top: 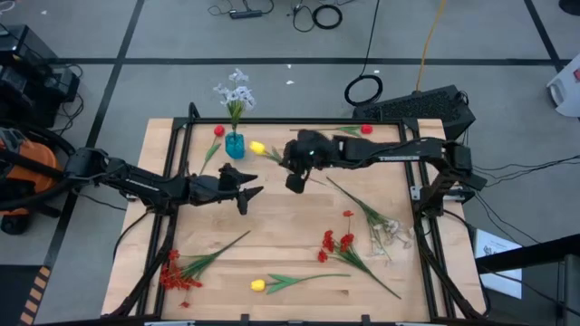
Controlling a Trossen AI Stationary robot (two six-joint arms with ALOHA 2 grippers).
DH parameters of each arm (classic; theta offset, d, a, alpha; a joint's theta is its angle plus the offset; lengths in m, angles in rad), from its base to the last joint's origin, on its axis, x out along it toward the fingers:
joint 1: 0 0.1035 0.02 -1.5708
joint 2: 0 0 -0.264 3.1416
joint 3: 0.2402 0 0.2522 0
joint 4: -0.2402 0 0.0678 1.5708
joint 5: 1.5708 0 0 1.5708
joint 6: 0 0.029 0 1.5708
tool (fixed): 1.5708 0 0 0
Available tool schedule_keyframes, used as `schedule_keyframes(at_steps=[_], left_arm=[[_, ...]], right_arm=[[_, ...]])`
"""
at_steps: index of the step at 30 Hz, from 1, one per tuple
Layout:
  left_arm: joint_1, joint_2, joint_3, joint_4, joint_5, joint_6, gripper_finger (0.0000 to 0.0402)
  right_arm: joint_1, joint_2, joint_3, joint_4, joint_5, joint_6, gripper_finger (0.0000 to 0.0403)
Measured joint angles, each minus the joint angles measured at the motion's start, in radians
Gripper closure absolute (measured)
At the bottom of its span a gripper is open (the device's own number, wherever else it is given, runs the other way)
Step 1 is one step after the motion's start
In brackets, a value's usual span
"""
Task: Sort flowers into vase by color
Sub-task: Put the top yellow flower into the blue vase
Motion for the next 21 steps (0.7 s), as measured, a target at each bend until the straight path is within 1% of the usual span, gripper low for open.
schedule_keyframes(at_steps=[4,6,9,11,13,15,17,21], left_arm=[[0.0,0.0,0.0,0.125,-0.011,0.094,0.0164],[0.0,-0.004,0.0,0.19,-0.01,0.14,0.0164],[0.0,-0.007,0.0,0.262,0.032,0.203,0.0164],[0.0,-0.007,0.0,0.291,0.072,0.224,0.0164],[0.0,-0.007,0.0,0.299,0.106,0.234,0.0164],[0.0,-0.006,0.0,0.296,0.132,0.254,0.0164],[0.0,-0.006,0.0,0.3,0.158,0.28,0.0164],[0.0,0.005,0.012,0.297,0.177,0.324,0.0164]], right_arm=[[-0.022,-0.019,-0.061,0.244,-0.235,-0.002,0.0398],[-0.028,-0.018,-0.112,0.368,-0.314,0.014,0.0398],[-0.032,-0.019,-0.217,0.582,-0.332,0.05,0.0398],[-0.034,-0.018,-0.304,0.773,-0.334,0.091,0.0399],[-0.034,-0.018,-0.383,0.976,-0.333,0.121,0.0399],[-0.033,-0.013,-0.434,1.12,-0.331,0.133,0.0399],[-0.032,-0.001,-0.458,1.174,-0.334,0.154,0.0399],[0.001,0.051,-0.441,1.174,-0.338,0.144,0.0399]])
